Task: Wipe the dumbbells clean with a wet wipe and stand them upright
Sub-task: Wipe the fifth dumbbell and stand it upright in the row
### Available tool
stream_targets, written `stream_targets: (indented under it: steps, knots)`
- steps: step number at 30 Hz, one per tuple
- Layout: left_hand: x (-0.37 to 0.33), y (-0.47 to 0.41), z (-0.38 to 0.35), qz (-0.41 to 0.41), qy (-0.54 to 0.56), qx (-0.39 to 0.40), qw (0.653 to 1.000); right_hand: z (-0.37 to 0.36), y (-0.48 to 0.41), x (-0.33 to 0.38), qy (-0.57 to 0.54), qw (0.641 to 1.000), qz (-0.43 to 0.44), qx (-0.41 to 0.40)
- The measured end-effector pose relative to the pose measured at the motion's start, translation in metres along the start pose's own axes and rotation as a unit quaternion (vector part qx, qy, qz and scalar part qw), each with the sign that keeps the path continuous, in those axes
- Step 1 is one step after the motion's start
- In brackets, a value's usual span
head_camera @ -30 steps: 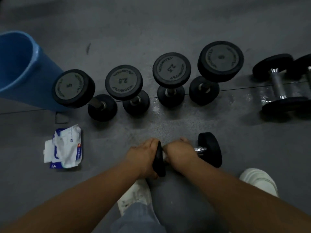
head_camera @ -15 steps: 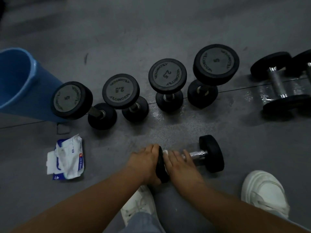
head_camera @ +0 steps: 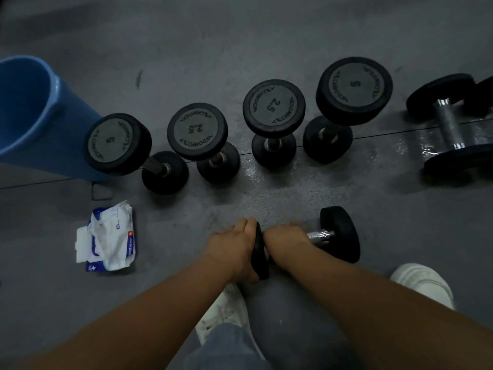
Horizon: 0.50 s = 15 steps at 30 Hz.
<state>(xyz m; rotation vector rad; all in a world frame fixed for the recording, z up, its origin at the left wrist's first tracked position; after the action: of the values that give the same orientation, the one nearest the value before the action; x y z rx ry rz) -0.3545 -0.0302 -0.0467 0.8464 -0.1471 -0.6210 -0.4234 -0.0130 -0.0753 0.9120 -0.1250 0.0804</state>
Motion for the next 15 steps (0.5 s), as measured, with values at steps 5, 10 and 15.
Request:
stream_targets:
  steps: [5,10,15]
  knots:
    - [0.001,0.001,-0.002,-0.006,-0.006,-0.013,1.0,-0.011,0.025,0.0,0.044,0.983,0.01,-0.175]
    - [0.0,0.002,0.001,-0.012,0.009,-0.018,1.0,-0.006,-0.014,-0.003,0.015,1.0,0.007,0.001]
    - [-0.001,0.004,-0.008,-0.011,0.027,-0.045,0.999,-0.008,0.014,-0.001,-0.015,0.997,0.057,-0.052]
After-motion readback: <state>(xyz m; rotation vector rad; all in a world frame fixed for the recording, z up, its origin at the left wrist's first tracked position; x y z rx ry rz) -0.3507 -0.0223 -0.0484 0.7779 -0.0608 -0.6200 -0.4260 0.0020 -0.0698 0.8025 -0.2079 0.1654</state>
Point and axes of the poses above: each hand's wrist, its own y-axis away from the middle knuckle, its own z-axis out of the back of the hand, x = y × z, the point moved 10 cm from there along -y, towards the middle knuckle, and after that the axes turned 7 degrees about x, right-handed, at the moved point
